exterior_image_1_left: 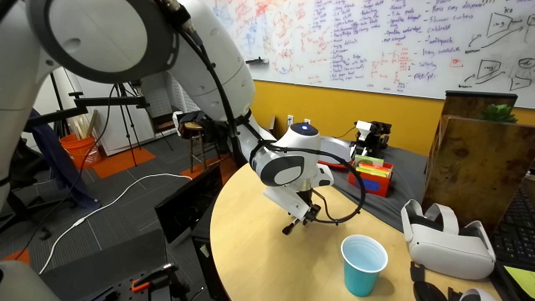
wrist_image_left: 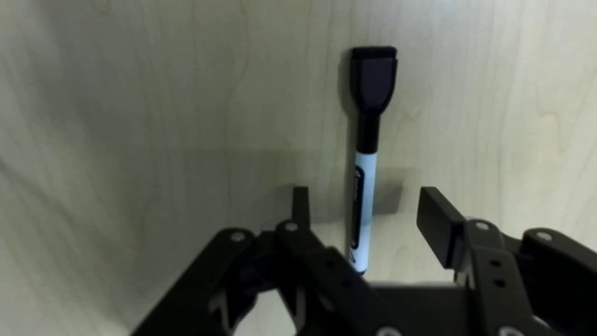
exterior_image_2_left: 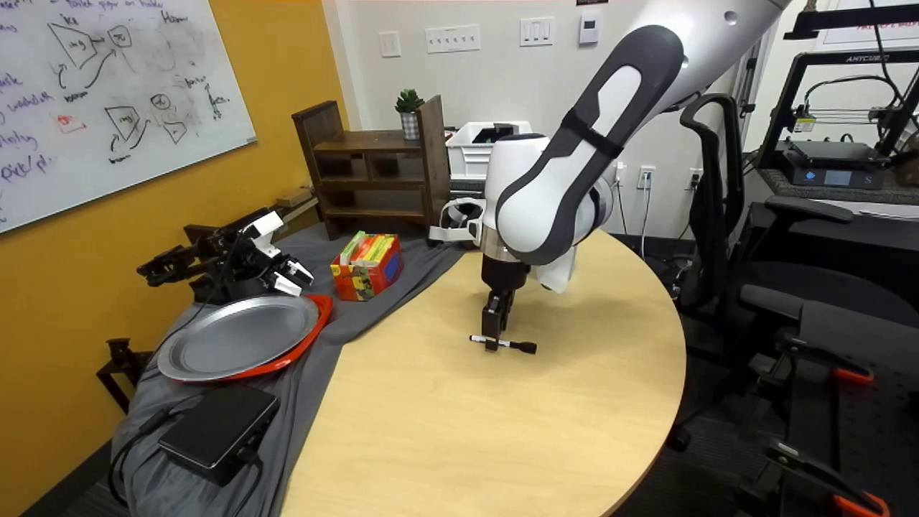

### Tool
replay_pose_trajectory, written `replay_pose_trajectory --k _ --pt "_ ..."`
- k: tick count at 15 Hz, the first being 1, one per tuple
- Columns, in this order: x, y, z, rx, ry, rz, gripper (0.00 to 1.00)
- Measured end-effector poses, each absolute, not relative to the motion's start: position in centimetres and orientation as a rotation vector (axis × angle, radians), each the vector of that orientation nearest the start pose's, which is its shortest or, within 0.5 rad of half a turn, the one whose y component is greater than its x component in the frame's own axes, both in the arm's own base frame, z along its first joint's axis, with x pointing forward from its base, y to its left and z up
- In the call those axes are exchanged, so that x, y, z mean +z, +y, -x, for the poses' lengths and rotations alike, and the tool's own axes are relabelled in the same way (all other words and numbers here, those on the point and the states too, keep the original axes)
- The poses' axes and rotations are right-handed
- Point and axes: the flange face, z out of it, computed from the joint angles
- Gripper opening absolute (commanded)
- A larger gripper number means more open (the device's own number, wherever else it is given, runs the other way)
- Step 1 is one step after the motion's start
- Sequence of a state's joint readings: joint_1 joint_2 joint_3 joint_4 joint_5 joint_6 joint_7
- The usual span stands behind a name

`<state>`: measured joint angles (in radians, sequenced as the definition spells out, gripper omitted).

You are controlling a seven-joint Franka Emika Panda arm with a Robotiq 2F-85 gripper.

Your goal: Move the black marker to the left side of the table

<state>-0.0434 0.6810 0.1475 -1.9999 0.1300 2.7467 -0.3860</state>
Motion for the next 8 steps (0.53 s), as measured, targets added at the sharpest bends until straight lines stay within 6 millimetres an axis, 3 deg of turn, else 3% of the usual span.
replay_pose_trajectory --k 7,8 --pt "11.90 5.82 -60.24 -0.086 -0.504 2.954 0.64" --pt "11.77 5.83 -60.28 -0.079 -0.503 2.953 0.59"
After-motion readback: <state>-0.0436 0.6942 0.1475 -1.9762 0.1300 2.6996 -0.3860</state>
